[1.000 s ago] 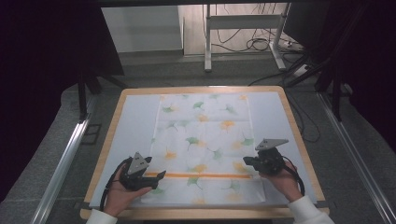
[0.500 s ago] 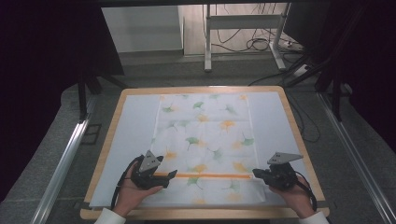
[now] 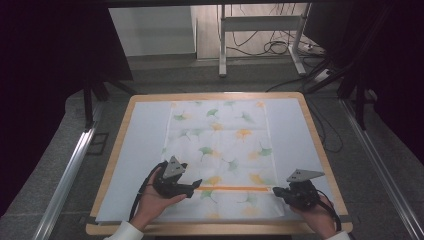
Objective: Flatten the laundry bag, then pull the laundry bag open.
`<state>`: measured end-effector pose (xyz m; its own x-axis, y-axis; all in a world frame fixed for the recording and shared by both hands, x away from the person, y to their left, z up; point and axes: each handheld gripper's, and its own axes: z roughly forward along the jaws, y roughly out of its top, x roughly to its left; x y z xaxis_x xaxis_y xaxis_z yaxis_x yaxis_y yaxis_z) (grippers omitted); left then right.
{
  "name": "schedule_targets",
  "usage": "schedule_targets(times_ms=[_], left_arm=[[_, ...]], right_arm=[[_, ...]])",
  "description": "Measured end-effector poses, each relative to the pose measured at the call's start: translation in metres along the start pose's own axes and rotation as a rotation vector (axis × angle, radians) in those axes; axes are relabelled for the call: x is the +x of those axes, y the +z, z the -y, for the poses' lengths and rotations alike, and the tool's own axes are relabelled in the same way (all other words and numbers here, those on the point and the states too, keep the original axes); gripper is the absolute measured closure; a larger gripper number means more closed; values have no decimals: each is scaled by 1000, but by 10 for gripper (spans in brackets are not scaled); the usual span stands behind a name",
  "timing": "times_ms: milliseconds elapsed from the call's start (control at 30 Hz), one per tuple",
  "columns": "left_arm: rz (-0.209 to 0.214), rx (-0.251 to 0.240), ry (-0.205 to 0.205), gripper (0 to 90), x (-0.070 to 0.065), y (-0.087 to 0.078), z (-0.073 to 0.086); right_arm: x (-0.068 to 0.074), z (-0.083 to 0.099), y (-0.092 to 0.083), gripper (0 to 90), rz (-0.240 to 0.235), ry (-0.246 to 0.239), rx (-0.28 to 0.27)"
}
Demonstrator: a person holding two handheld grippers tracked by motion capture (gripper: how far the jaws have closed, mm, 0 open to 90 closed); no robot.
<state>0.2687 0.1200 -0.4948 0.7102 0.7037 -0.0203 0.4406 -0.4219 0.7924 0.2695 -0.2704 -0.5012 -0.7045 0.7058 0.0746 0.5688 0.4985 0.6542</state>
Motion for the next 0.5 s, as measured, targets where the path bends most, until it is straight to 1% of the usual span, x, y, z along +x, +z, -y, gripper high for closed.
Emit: schedule_targets(times_ms=[33,67,100,133,200,233,267,300,333,400,433,467,500], left_arm=[[0,0,0,254,0,0,0],[25,15,9,257,-7,7,-7],[25,15,9,260,-7,7,-7],[46,26,25,264,-14,15,-12],[74,40,34,271,-22,25,-18],[74,40,34,274,-22,25,-18],[93,50,41,277,-28,33,-22],[93,50,41,280,-28,33,-22],[111,55,44,283,-33,40,-27],[117,56,45,289,-35,43,-29],[123,58,49,289,-38,46,-31],[132,62,65,293,-44,52,-36],[132,62,65,295,-44,52,-36]], right_arm=[[0,0,0,889,0,0,0],[1,0,0,889,2,1,-4],[1,0,0,889,2,1,-4],[2,1,-1,888,5,-2,-3],[4,2,-2,889,4,-8,-2],[4,2,-2,889,4,-8,-2],[5,3,-2,889,4,-8,1],[5,4,-2,889,4,-6,3],[5,5,-3,888,7,-5,6],[5,7,-4,888,8,-1,8],[5,7,-4,888,8,-1,8],[5,9,-5,888,8,2,11],[5,9,-5,888,8,2,11]])
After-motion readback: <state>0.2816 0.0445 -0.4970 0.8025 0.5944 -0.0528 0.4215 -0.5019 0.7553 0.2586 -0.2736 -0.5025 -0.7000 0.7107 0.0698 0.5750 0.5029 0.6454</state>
